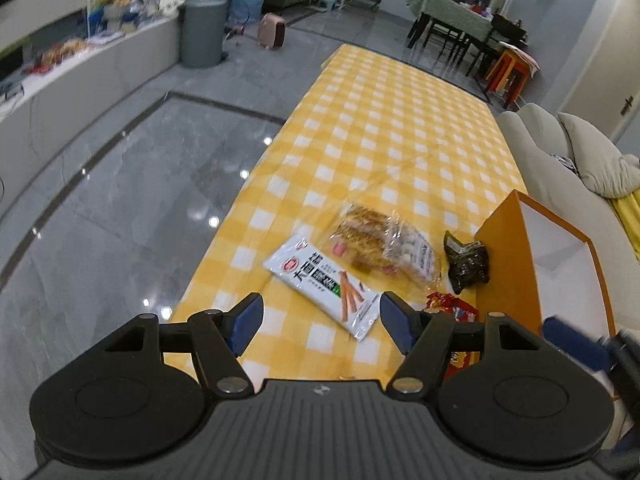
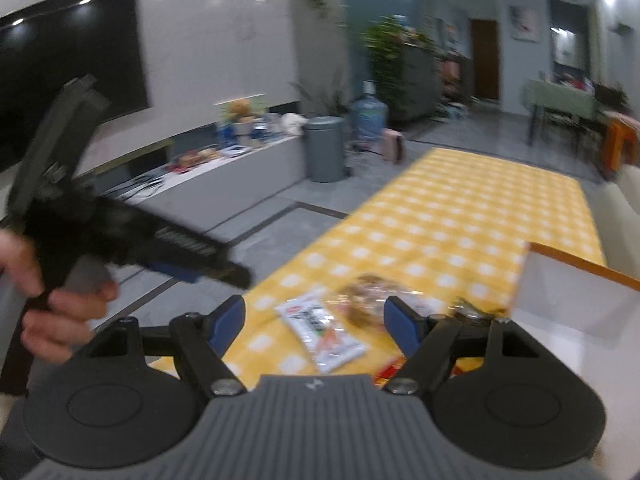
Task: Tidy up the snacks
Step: 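Grasp the clear round-bun bag with the right tool while the left tool approaches the white spicy-strip bag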
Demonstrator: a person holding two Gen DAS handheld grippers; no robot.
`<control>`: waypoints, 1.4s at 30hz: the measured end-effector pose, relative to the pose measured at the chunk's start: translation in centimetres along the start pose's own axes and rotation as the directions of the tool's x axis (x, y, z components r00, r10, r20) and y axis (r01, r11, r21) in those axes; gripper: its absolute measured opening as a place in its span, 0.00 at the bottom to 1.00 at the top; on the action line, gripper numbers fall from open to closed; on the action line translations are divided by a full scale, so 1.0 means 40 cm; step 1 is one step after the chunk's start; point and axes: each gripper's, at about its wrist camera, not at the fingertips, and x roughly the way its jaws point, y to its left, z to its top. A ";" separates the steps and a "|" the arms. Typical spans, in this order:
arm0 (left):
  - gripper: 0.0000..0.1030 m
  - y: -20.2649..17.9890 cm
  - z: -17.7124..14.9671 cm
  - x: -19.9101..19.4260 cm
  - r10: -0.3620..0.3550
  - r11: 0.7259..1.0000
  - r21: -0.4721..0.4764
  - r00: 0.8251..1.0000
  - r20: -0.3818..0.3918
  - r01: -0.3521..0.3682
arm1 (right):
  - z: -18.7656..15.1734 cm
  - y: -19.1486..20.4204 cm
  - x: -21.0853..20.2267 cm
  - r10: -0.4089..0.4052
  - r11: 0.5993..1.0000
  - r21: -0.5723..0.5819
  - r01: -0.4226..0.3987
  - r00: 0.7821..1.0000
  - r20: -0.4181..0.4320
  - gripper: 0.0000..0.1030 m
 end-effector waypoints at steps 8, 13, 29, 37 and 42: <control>0.76 0.047 -0.012 0.043 0.002 0.999 -0.036 0.998 -0.058 -0.004 | -0.110 0.083 0.106 0.135 0.985 -0.110 -0.132 0.991 0.014 0.80; 0.76 0.066 -0.018 0.074 -0.014 0.999 -0.041 0.996 -0.093 0.010 | -0.185 0.087 0.174 0.113 0.988 -0.104 -0.113 0.994 -0.006 0.83; 0.76 0.086 -0.033 0.143 -0.017 1.000 -0.006 0.980 -0.201 0.016 | -0.292 0.063 0.343 0.110 0.987 -0.101 -0.123 0.986 -0.129 0.82; 0.76 0.084 -0.034 0.155 -0.011 1.000 -0.006 0.976 -0.217 0.010 | -0.322 0.066 0.370 0.070 0.985 -0.151 -0.085 0.992 -0.102 0.62; 0.76 0.081 -0.040 0.164 0.000 1.000 0.004 0.974 -0.227 0.001 | -0.329 0.067 0.371 0.057 0.983 -0.171 -0.070 0.995 -0.080 0.49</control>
